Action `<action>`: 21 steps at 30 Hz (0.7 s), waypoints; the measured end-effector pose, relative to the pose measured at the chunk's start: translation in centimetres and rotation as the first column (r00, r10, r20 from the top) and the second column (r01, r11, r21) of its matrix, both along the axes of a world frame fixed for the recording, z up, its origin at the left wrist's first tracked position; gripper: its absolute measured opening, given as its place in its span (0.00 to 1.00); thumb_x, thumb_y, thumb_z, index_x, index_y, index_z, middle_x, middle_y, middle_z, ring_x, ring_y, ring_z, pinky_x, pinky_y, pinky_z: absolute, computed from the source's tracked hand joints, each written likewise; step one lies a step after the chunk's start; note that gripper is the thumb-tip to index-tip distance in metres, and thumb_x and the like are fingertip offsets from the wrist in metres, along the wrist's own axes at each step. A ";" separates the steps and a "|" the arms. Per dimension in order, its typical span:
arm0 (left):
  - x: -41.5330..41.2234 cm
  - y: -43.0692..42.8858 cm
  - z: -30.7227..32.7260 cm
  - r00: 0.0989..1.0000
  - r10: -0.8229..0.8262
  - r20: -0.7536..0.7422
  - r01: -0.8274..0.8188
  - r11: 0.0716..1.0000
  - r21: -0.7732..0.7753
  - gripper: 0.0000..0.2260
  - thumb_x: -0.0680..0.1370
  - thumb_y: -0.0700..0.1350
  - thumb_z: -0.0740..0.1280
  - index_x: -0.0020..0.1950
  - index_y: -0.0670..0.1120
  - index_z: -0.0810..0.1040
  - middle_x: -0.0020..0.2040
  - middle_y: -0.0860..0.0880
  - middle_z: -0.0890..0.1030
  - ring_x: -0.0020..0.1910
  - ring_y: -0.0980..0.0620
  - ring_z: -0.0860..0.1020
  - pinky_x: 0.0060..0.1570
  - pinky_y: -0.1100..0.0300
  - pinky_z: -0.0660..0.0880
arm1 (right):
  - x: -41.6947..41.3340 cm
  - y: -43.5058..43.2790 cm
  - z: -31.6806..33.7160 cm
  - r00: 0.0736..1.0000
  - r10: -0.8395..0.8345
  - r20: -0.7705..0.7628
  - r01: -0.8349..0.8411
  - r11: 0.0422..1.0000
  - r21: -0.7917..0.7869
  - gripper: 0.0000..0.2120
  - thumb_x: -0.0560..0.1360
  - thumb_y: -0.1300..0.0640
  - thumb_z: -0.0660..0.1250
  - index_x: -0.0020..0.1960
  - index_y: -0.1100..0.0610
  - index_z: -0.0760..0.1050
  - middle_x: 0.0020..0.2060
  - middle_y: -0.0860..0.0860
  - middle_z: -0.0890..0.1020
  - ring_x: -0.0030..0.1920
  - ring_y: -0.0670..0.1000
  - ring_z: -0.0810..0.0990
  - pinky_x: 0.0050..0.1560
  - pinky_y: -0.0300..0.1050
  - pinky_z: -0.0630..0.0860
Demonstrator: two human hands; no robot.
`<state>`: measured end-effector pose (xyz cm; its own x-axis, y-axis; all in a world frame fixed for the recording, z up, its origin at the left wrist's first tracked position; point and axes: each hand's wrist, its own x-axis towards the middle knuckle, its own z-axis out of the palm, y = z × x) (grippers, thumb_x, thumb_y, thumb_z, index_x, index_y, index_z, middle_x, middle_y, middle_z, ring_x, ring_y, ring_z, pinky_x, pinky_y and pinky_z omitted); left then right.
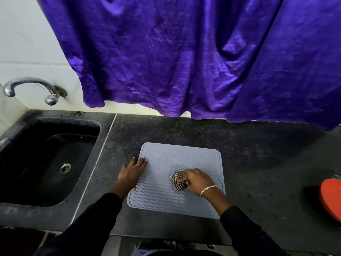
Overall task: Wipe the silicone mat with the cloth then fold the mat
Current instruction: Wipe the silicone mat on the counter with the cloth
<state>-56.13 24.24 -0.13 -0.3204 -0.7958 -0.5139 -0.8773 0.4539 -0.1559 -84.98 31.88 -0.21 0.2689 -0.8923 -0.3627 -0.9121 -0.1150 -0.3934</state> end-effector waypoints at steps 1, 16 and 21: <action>0.0 0.0 0.0 1.000 0.005 -0.004 -0.005 1.000 0.002 0.45 0.78 0.39 0.69 0.83 0.49 0.39 0.83 0.53 0.41 0.81 0.42 0.51 0.71 0.39 0.67 | 0.3 -0.1 0.2 1.000 0.001 0.013 -0.001 1.000 -0.009 0.22 0.74 0.51 0.72 0.67 0.39 0.78 0.69 0.42 0.77 0.67 0.52 0.76 0.66 0.48 0.76; 0.6 -0.3 -0.5 0.994 0.071 -0.088 -0.069 0.997 0.016 0.43 0.79 0.36 0.65 0.83 0.56 0.40 0.83 0.58 0.41 0.72 0.42 0.68 0.64 0.46 0.74 | -1.9 2.3 -0.6 0.996 0.058 -0.066 -0.060 0.998 -0.028 0.22 0.77 0.53 0.67 0.68 0.35 0.75 0.72 0.35 0.72 0.67 0.50 0.73 0.63 0.43 0.73; 0.2 -0.2 -0.6 0.991 0.080 -0.108 -0.079 0.997 0.014 0.43 0.79 0.34 0.65 0.83 0.55 0.41 0.83 0.57 0.41 0.72 0.41 0.69 0.65 0.46 0.75 | -1.4 1.8 0.4 0.995 0.033 -0.091 -0.038 0.998 -0.059 0.24 0.76 0.54 0.67 0.69 0.35 0.74 0.71 0.38 0.74 0.64 0.52 0.76 0.60 0.47 0.76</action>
<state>-55.92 24.04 -0.68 -0.3103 -0.8162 -0.4874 -0.9222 0.3828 -0.0540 -86.40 33.65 0.18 0.2698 -0.9037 -0.3326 -0.9383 -0.1690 -0.3017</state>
